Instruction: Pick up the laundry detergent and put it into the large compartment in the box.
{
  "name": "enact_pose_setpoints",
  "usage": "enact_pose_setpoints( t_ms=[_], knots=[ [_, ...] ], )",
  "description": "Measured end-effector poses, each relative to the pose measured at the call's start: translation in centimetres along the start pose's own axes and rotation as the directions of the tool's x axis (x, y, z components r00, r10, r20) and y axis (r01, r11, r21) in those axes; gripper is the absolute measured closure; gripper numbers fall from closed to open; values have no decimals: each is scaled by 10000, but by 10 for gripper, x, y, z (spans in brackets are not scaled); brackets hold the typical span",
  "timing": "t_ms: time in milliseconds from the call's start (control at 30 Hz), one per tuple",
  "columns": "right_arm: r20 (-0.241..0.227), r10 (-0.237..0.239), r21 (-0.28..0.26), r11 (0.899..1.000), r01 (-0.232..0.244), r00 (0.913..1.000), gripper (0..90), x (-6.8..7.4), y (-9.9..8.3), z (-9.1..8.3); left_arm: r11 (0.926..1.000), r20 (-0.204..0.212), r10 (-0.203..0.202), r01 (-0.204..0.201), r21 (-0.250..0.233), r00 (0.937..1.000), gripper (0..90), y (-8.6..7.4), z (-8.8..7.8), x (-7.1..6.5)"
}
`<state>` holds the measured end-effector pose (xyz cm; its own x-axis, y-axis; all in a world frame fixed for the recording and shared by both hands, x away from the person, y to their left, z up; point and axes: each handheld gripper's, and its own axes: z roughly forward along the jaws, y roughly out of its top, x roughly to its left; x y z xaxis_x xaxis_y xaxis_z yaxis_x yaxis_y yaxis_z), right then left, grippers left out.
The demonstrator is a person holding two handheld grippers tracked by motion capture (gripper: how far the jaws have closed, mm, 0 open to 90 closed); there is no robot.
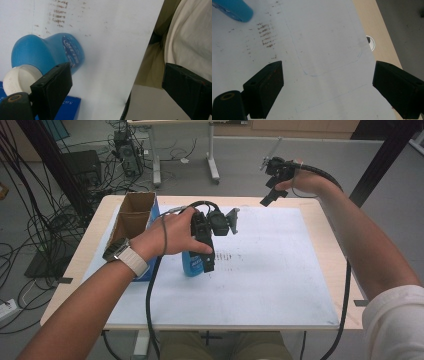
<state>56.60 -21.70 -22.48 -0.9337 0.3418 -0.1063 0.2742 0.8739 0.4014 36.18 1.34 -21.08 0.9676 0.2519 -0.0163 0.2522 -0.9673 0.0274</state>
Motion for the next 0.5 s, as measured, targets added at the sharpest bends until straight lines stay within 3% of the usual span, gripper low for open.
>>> enact_pose_setpoints(
  t_ms=[500],
  knots=[
    [-5,-67,23,10000,67,10000,97,1,0,0,9997,-200,-180,177,-160,9996,95,0,-8,3]
  ],
)
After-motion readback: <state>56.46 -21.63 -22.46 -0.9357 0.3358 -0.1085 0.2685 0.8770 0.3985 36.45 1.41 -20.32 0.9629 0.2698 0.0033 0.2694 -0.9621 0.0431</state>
